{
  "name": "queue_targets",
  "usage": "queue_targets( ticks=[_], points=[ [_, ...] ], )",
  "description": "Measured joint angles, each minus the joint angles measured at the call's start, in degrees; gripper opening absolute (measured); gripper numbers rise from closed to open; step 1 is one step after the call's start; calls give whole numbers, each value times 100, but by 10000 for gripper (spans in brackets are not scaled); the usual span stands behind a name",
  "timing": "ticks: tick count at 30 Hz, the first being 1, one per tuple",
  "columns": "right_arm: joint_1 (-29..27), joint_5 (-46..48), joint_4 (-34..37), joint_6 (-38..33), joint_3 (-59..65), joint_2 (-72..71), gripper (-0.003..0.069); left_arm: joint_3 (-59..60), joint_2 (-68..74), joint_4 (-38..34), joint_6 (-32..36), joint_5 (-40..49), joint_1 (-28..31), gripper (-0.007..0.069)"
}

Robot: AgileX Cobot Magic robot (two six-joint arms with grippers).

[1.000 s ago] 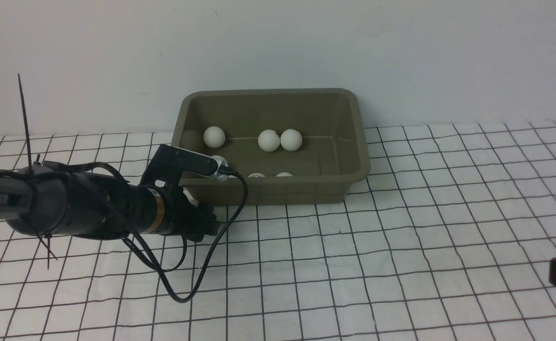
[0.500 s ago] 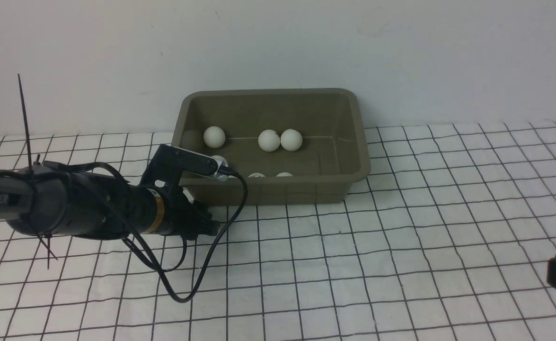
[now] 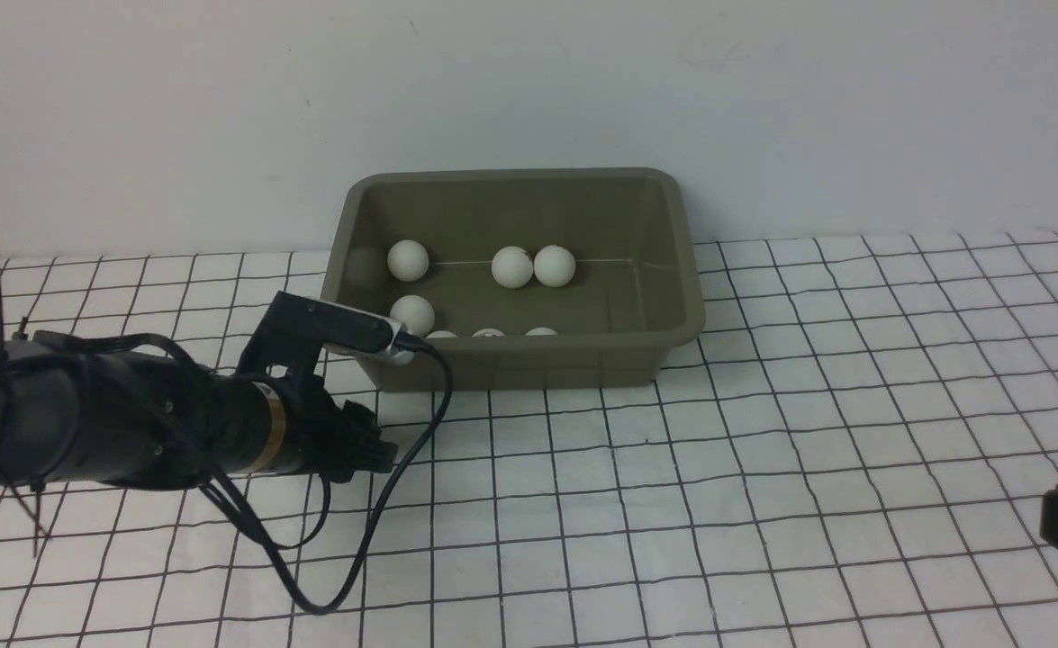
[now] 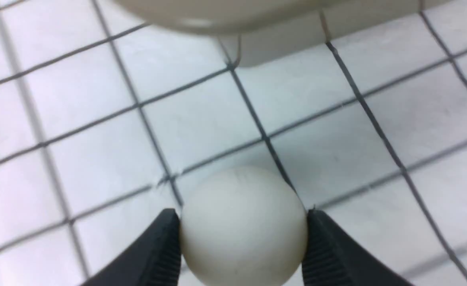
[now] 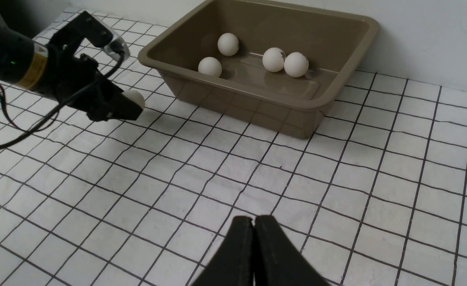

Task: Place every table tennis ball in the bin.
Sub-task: Use the left arm to clamp the table tennis ball closest to it, then use the left arm to put the table tennis ball into the box

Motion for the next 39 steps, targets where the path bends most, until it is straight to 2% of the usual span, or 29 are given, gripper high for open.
queue_targets(
  ticks=[7,17,20,23,28,35,39],
  points=[
    [0,0,0,-16,0,0,-10,541,-1298,13,-143,-132,0,345],
    [0,-21,0,-16,0,0,-10,-243,-1680,199,-581,-172,0,345],
    [0,-115,0,-16,0,0,-10,-863,-1382,479,-817,-307,0,345],
    [0,-268,7,-16,0,0,-10,-1678,-658,1025,-1369,-507,0,345],
    [0,-306,8,-16,0,0,-10,-2645,545,1226,-1682,-906,-19,345],
    [0,-306,13,-16,0,0,-10,-3308,1271,1246,-1603,-1011,-61,345],
    [0,-306,19,-16,0,0,-10,-3407,1470,1246,-1207,-1006,-61,351]
  ],
)
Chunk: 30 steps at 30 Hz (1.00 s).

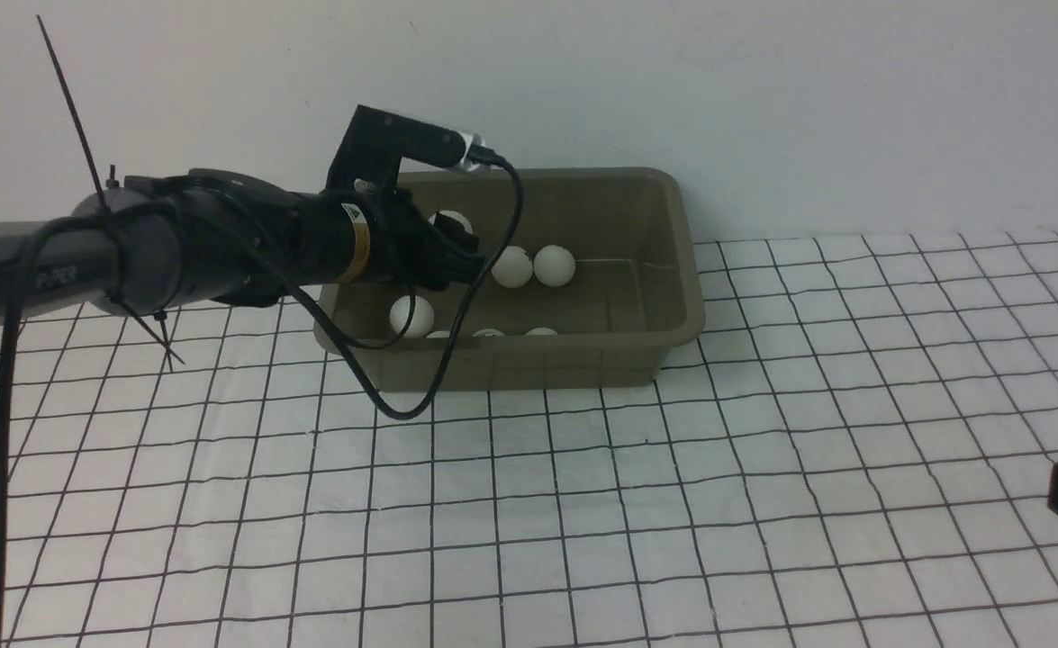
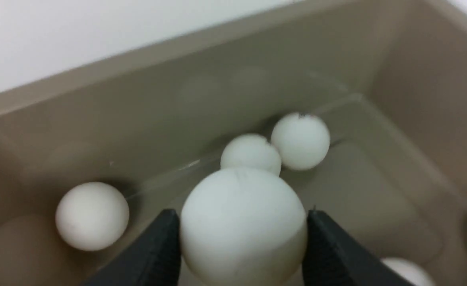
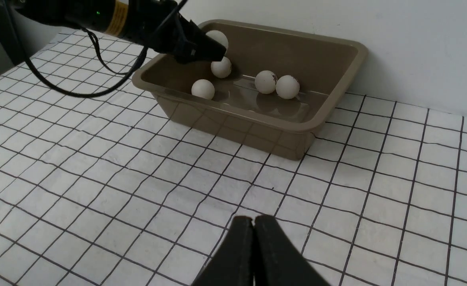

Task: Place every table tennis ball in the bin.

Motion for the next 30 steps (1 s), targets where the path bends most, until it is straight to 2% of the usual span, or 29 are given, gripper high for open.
queue_targets(
  ticks=[2,7,13,15,18,19,21,24,30],
  points=[
    [0,0,0,0,0,0,-10,0,126,7,296,6,0,398],
    [0,-6,0,0,0,0,-10,0,243,17,467,139,0,507],
    [0,-166,-6,0,0,0,-10,0,160,17,518,219,0,505],
    [0,-256,-18,0,0,0,-10,0,60,17,518,239,0,477],
    [0,-544,-152,-6,0,0,-10,5,-636,22,525,212,-8,272],
    [0,-628,-237,-6,0,0,-10,5,-805,22,525,166,-8,225],
    [0,-683,-318,-6,0,0,-10,-1,-1402,22,527,34,-8,62],
    [0,-631,-350,-6,0,0,-10,-1,-1845,22,534,-136,-8,4],
    [0,-283,-368,-1,0,0,-10,-1,-2347,42,278,-542,-8,-4]
  ],
)
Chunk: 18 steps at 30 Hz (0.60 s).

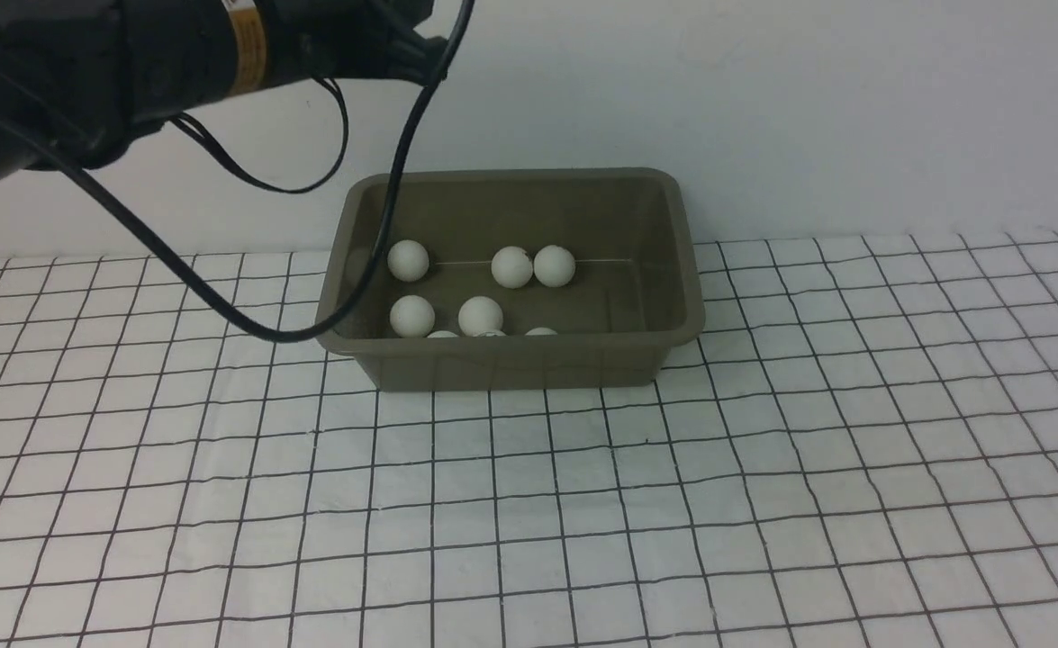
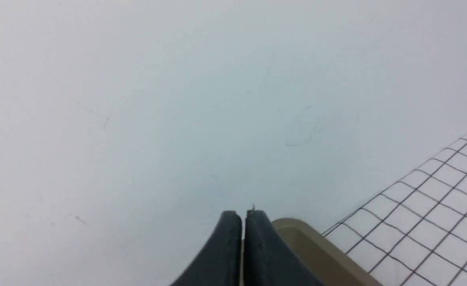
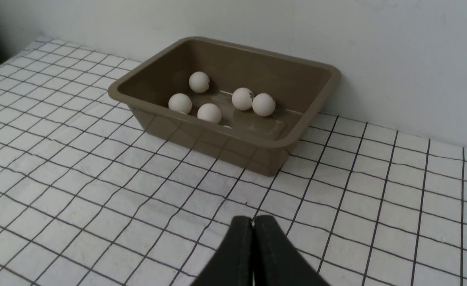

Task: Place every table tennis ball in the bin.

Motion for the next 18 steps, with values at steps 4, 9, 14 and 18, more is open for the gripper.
queue_targets(
  ticks=[4,9,14,18],
  points=[
    [0,188,0,0,0,0,-10,0,-1,18,-63,-209,0,-4],
    [0,449,-4,0,0,0,-10,5,184,40,-68,-214,0,-4],
    [0,636,-4,0,0,0,-10,69,278,71,-173,35,-44,-4],
    [0,648,-18,0,0,0,-10,835,-490,49,-205,961,-203,-4]
  ],
)
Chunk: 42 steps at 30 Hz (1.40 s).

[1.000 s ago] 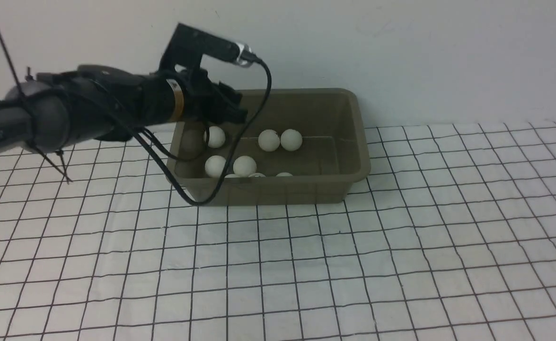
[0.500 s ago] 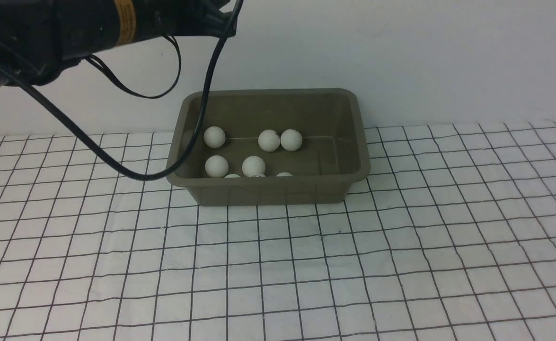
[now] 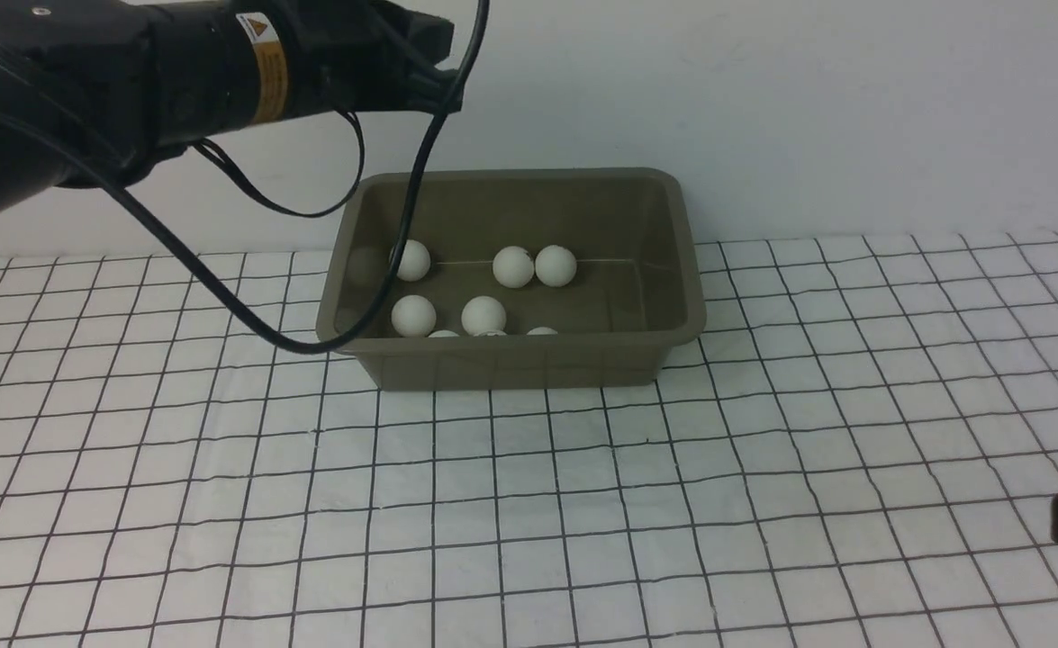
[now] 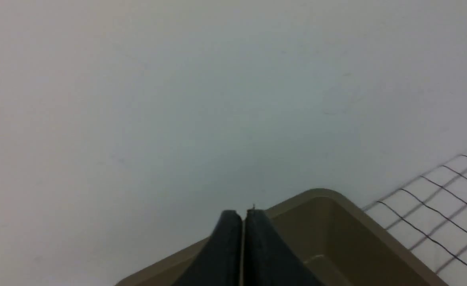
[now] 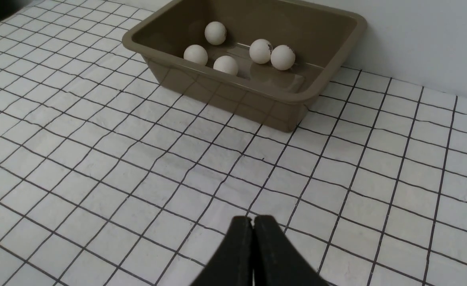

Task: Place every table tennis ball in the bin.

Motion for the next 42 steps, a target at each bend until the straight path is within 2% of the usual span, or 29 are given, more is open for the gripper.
queue_targets(
  ticks=[5,9,12,15,18,24,33,42],
  points=[
    [0,6,0,0,0,0,-10,1683,-1999,-128,-122,1832,16,-4],
    [0,6,-2,0,0,0,-10,2527,-2955,-185,-159,2324,272,-4],
    [0,6,-6,0,0,0,-10,3075,-3554,-204,-203,2421,567,-4],
    [0,6,-6,0,0,0,-10,4171,-4713,-229,-308,2459,1267,-4],
    [0,8,-6,0,0,0,-10,4936,-5593,-241,-352,2526,1578,-4],
    [0,13,-6,0,0,0,-10,5801,-7004,-244,-385,2593,1696,-4],
    [0,19,-6,0,0,0,-10,6439,-8443,-244,-382,2559,1697,-4],
    [0,121,-13,0,0,0,-10,6712,-8759,-244,-342,2259,1701,-4]
  ],
)
